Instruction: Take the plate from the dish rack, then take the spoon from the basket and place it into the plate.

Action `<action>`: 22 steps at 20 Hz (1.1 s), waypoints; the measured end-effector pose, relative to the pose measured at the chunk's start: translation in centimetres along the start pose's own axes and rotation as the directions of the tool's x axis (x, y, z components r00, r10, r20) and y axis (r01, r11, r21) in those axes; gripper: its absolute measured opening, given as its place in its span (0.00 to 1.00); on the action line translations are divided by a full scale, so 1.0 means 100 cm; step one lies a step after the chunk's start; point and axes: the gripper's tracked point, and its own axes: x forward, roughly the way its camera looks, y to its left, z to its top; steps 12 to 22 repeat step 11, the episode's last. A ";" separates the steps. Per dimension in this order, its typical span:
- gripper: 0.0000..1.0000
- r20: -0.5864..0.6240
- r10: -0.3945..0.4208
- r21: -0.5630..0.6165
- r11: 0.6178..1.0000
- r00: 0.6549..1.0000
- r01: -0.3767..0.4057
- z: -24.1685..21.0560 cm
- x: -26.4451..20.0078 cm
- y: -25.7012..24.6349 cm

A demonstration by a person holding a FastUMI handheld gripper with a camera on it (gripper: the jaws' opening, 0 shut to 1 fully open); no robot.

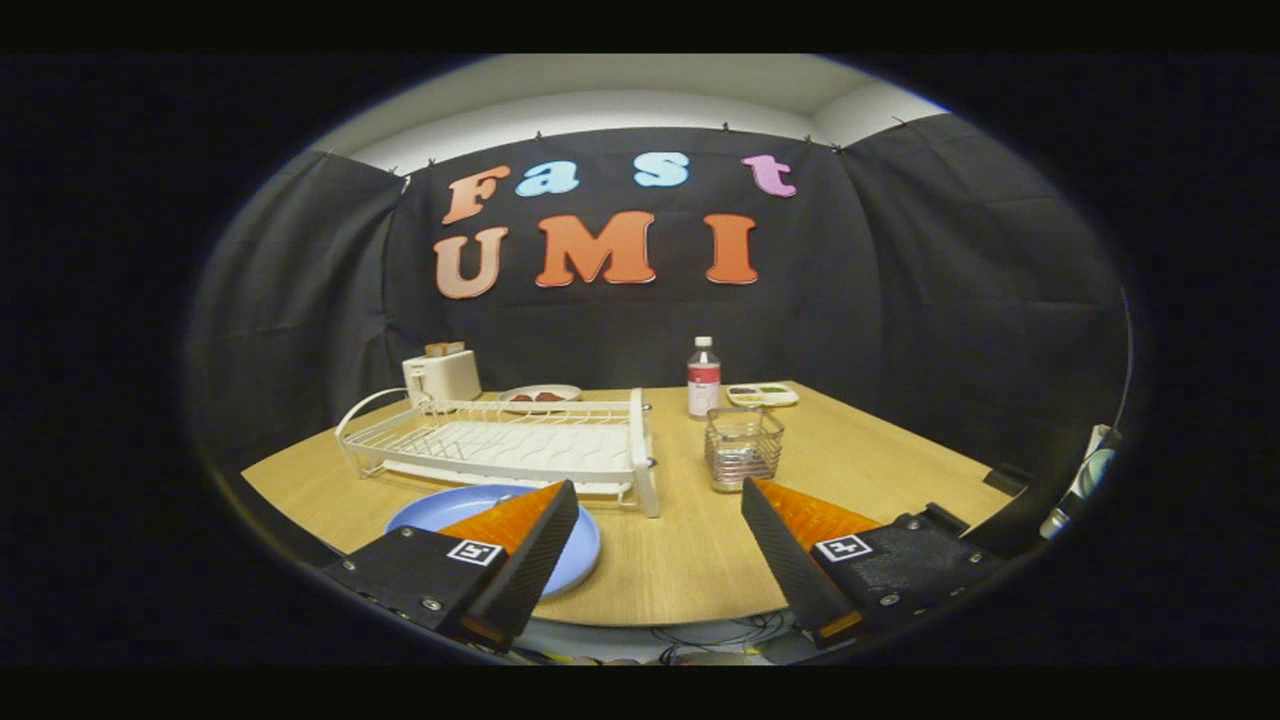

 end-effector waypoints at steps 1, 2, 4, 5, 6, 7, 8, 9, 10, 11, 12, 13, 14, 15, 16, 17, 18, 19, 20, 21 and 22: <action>0.98 0.016 -0.014 -0.005 1.000 1.000 0.014 0.007 0.000 -0.009; 0.98 0.035 -0.025 -0.005 1.000 0.999 0.025 0.014 -0.001 -0.016; 0.98 0.063 -0.040 0.004 0.999 0.997 0.039 0.024 -0.002 -0.027; 0.97 0.071 -0.050 0.011 0.999 0.996 0.050 0.027 -0.001 -0.032; 0.98 0.079 -0.063 0.016 0.998 0.995 0.062 0.029 -0.002 -0.037; 0.98 0.085 -0.072 0.018 0.997 0.994 0.071 0.030 -0.002 -0.041; 0.98 0.086 -0.081 0.019 0.997 0.993 0.080 0.029 -0.003 -0.044; 0.98 0.086 -0.087 0.016 0.996 0.993 0.086 0.027 -0.003 -0.046; 0.98 0.087 -0.095 0.012 0.996 0.992 0.094 0.026 -0.004 -0.047; 0.98 0.090 -0.101 0.006 0.995 0.991 0.101 0.026 -0.004 -0.048; 0.98 0.090 -0.101 0.006 0.995 0.991 0.101 0.026 -0.004 -0.048; 0.98 0.090 -0.101 0.006 0.995 0.991 0.101 0.026 -0.004 -0.048; 0.98 0.090 -0.101 0.006 0.995 0.991 0.101 0.026 -0.004 -0.048; 0.98 0.090 -0.101 0.006 0.995 0.991 0.101 0.026 -0.004 -0.048; 0.98 0.090 -0.101 0.006 0.995 0.991 0.101 0.026 -0.004 -0.048; 0.98 0.090 -0.101 0.006 0.995 0.991 0.101 0.026 -0.004 -0.048; 0.98 0.090 -0.101 0.006 0.995 0.991 0.101 0.026 -0.004 -0.048; 0.98 0.090 -0.101 0.006 0.995 0.991 0.101 0.026 -0.004 -0.048; 0.98 0.090 -0.101 0.006 0.995 0.991 0.101 0.026 -0.004 -0.048; 0.98 0.090 -0.101 0.006 0.995 0.991 0.101 0.026 -0.004 -0.048; 0.98 0.090 -0.101 0.006 0.995 0.991 0.101 0.026 -0.004 -0.048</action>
